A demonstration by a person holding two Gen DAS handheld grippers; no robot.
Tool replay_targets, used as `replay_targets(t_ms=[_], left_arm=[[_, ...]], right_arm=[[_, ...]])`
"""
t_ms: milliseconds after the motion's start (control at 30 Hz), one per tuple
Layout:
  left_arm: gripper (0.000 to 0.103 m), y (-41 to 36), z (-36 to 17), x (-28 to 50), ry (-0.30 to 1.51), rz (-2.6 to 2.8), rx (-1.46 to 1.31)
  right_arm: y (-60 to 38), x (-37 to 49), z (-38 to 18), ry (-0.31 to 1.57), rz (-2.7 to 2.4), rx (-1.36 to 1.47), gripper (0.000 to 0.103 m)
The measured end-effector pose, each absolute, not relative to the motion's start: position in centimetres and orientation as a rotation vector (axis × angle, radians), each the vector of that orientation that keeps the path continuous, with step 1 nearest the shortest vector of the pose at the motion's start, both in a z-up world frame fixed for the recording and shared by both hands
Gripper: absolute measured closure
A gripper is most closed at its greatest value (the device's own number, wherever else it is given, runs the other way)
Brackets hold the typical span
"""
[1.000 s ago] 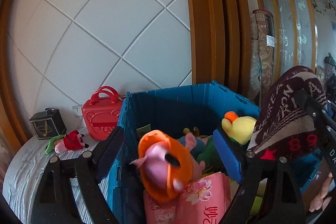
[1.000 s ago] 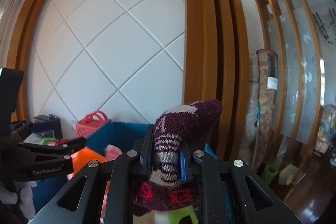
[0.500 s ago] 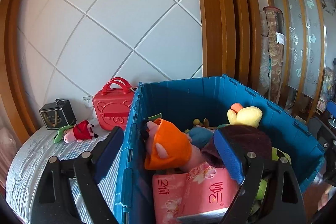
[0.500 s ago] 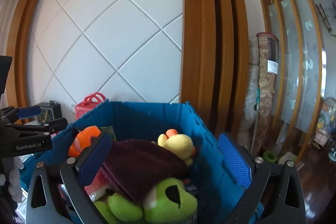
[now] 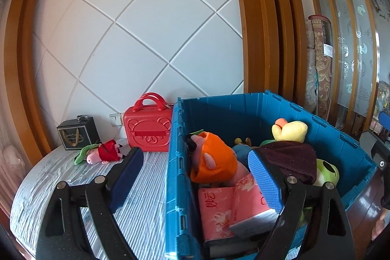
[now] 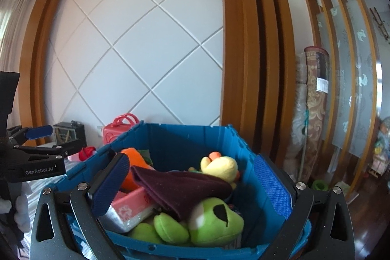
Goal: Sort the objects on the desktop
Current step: 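Open both tools to drop the pig plush and sock into the crate, then withdraw both tools from the crate back over the bed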
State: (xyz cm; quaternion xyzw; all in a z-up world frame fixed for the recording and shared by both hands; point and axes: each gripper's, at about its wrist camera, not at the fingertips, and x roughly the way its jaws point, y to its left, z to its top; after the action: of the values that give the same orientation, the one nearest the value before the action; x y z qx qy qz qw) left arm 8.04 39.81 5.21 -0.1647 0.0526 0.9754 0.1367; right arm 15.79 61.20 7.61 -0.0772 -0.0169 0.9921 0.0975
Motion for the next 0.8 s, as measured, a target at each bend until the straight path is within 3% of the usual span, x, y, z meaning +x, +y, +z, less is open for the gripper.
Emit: replay_targets(t_ms=[400, 800], left_arm=[[0.015, 27.5, 4.7, 7.8, 0.060, 2.994, -0.515], [0.015, 5.9, 1.8, 5.4, -0.046, 3.107, -0.635]], right_arm=[[53.0, 12.7, 8.6, -0.049, 3.091, -0.184, 0.000], [35.8, 8.3, 8.6, -0.029, 3.189, -0.194, 0.000]])
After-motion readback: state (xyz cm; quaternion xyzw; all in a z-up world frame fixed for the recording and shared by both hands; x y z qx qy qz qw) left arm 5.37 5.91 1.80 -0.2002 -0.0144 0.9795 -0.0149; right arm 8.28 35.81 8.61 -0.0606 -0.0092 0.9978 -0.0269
